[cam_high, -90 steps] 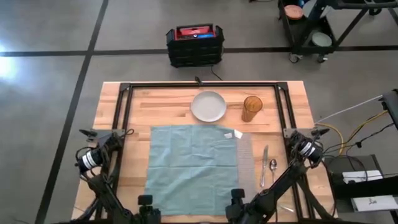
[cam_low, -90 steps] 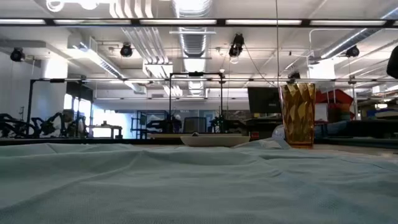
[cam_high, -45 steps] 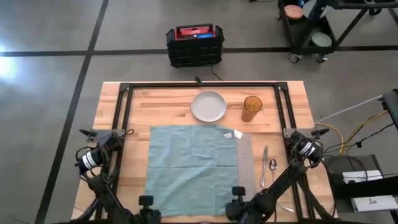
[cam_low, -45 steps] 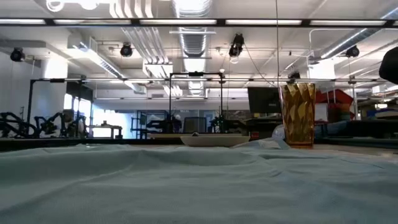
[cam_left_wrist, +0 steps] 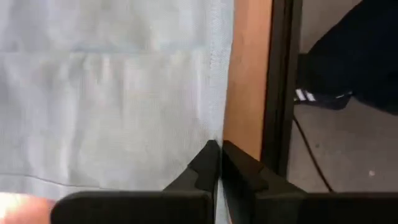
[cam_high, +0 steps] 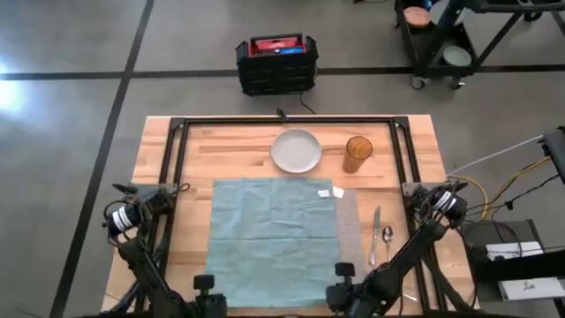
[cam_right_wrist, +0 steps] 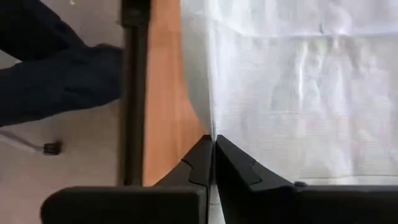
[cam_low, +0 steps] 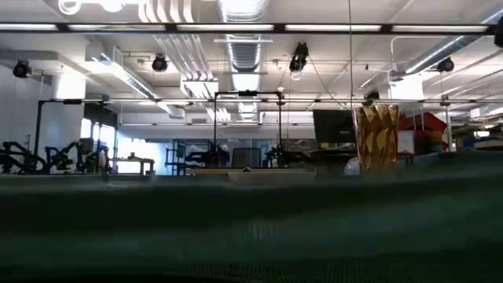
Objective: Set table place
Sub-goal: Fold the table napkin
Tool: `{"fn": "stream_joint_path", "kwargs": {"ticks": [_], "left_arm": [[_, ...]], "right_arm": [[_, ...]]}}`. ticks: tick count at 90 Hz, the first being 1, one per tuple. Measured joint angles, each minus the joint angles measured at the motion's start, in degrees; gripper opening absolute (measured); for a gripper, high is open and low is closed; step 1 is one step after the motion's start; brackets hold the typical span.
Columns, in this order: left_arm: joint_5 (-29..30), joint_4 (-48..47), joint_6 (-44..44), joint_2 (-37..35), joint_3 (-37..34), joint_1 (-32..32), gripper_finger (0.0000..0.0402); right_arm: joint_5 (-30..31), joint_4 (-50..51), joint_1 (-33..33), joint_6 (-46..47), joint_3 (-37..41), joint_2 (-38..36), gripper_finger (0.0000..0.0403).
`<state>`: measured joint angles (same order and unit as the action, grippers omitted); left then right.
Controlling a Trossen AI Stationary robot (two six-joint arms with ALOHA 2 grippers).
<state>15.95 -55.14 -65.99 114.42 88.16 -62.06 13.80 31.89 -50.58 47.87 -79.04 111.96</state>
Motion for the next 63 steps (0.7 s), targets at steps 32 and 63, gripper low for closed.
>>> {"fn": "stream_joint_path", "kwargs": {"ticks": [32, 63], "left_arm": [[2.76, 1.43, -3.95, -2.65, 0.09, -0.42, 0.0], [12.1, -13.7, -2.58, -8.64, -1.07, 6.02, 0.0]], "right_arm": [[-0.46, 0.01, -2.2, 2.31, -0.03, -1.17, 0.0], [4.72, 14.24, 5.46, 0.35, 0.23, -7.75, 0.0]]}}
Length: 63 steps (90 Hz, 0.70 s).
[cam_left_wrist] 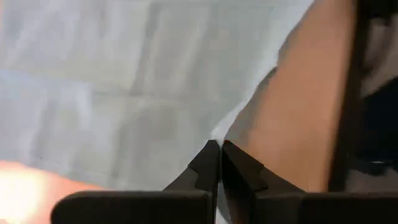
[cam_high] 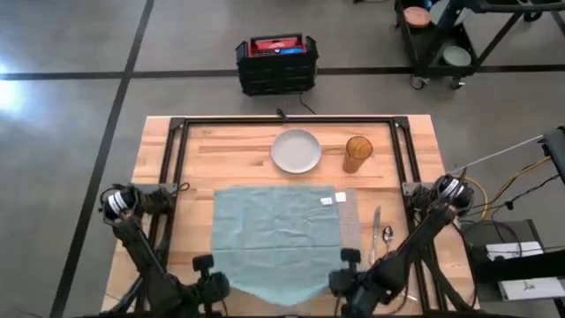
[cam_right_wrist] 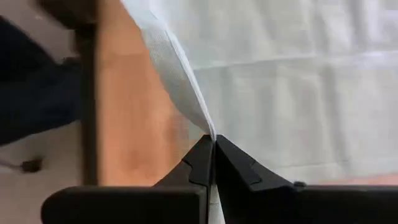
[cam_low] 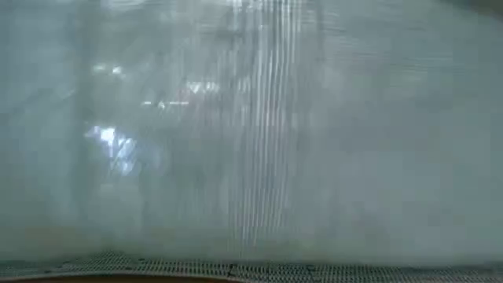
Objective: Set table place
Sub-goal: Fold the table napkin
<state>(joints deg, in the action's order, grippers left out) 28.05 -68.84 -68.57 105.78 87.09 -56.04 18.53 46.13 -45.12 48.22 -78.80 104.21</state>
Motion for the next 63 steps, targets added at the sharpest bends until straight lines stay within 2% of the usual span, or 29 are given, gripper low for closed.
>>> {"fn": "stream_joint_path", "kwargs": {"ticks": [12, 24, 38, 63], "left_arm": [[-0.01, -1.66, 2.92, -3.45, -3.68, 3.93, 0.0], [-0.03, -1.71, 3.71, -9.12, -11.33, 6.93, 0.0], [0.14, -0.44, 4.4, -16.79, -22.37, 10.33, 0.0], [4.02, 9.79, 9.74, -27.36, -36.48, 16.1, 0.0]], "right_arm": [[0.2, 6.35, 4.47, -2.62, 0.31, -0.66, 0.0], [2.71, 11.57, 8.5, -4.09, 1.49, -0.77, 0.0], [8.58, 10.45, 13.71, -8.52, 4.5, -0.77, 0.0], [9.11, 9.94, 22.35, -13.07, 8.23, -0.77, 0.0]]}}
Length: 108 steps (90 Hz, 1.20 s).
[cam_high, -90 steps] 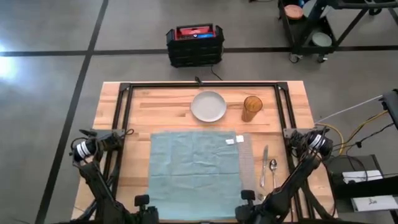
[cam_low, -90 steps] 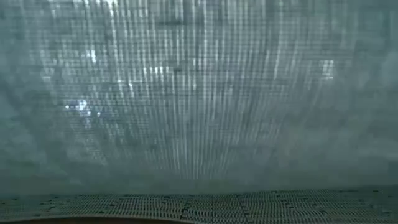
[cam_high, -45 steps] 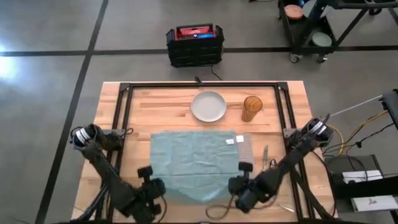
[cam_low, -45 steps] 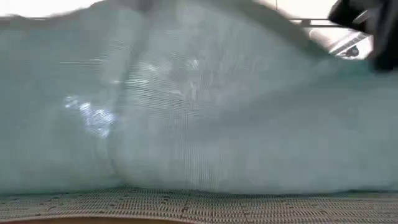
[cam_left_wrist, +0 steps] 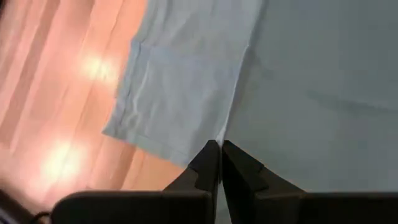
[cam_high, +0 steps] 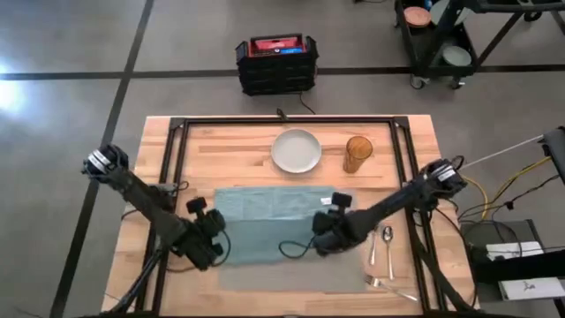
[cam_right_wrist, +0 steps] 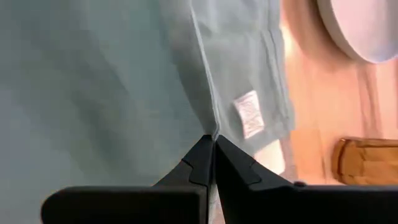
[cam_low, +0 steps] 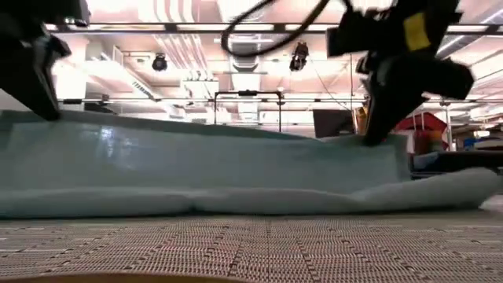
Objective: Set table place
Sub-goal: Fold the table napkin
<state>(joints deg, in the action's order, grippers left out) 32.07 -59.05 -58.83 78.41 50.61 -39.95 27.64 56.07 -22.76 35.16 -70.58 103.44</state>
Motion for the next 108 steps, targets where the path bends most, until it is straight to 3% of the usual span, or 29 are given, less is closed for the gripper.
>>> {"fn": "stream_joint_path", "kwargs": {"ticks": [13, 38, 73, 108], "left_arm": [[3.35, 2.39, 3.46, -3.26, -3.85, 3.46, 0.0], [3.55, 3.98, 5.58, -6.17, -8.66, 7.79, 0.0], [10.15, 7.01, 8.89, -6.17, -10.63, 8.74, 0.0], [10.97, 7.0, 8.9, -6.17, -10.63, 8.74, 0.0002]], "right_arm": [[1.58, -0.55, 3.56, -1.4, 1.95, 0.0, 0.0], [0.9, -7.56, 8.2, -6.57, 4.66, 0.02, 0.0], [0.92, -8.54, 11.07, -6.75, 6.45, 0.07, 0.0], [0.9, -9.09, 11.08, -6.74, 6.81, 0.07, 0.0]]}}
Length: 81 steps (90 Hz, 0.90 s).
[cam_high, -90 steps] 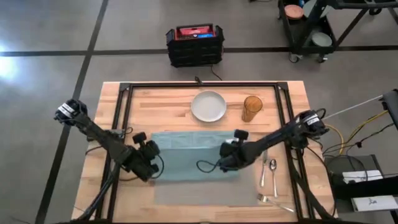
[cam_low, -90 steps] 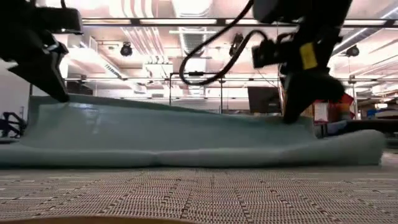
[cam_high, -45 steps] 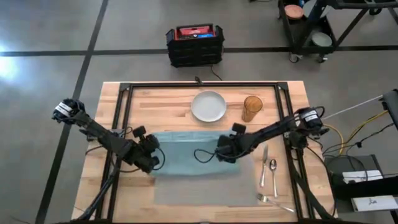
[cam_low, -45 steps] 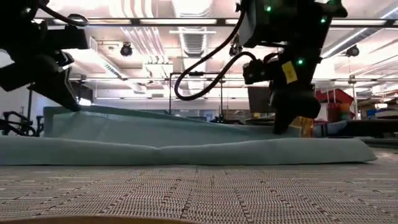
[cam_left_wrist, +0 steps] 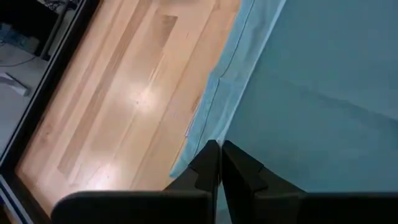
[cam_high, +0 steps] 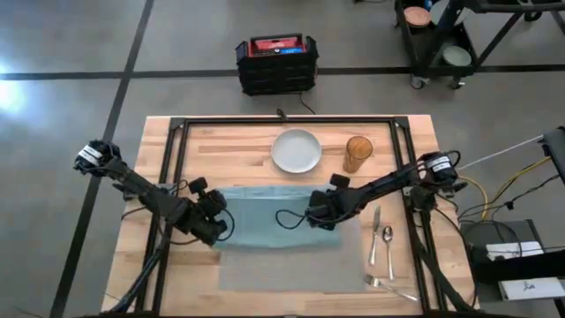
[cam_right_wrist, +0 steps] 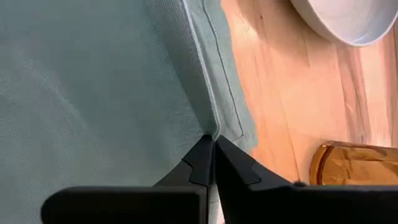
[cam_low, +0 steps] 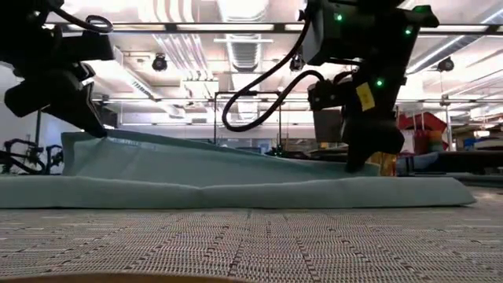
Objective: Set table place
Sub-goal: Fold the table napkin
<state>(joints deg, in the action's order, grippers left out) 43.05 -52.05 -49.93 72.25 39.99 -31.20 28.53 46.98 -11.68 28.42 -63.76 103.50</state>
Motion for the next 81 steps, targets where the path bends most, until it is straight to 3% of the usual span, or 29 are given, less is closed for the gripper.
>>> {"fn": "stream_joint_path", "kwargs": {"ticks": [17, 38, 53, 63, 71, 81], "left_arm": [[0.0, -0.49, 0.0, 0.0, 0.0, 0.12, 0.0032], [0.11, -1.1, 0.0, 0.0, -0.02, 0.68, 0.0121], [0.04, -1.03, -0.02, 0.02, 0.36, 0.68, 0.0172], [-0.08, -0.68, -0.02, 0.02, 1.12, 0.68, 0.019], [-1.14, -0.46, -0.02, 0.02, 1.97, 0.96, 0.0195], [-6.56, -0.26, 0.79, -0.2, 2.54, 3.41, 0.0192]], "right_arm": [[0.04, 0.02, 0.43, -0.05, -0.14, 0.0, 0.0032], [6.06, 1.66, 2.23, -0.13, -0.81, 0.0, 0.0125], [5.75, 6.16, 4.7, -2.59, -3.0, -0.02, 0.0171], [0.59, 7.13, 5.68, -6.48, -3.77, -1.42, 0.0187], [-8.58, 4.89, 6.7, -12.85, -3.36, -3.92, 0.0192], [-19.85, 1.08, 9.55, -20.85, -1.2, -6.2, 0.019]]}}
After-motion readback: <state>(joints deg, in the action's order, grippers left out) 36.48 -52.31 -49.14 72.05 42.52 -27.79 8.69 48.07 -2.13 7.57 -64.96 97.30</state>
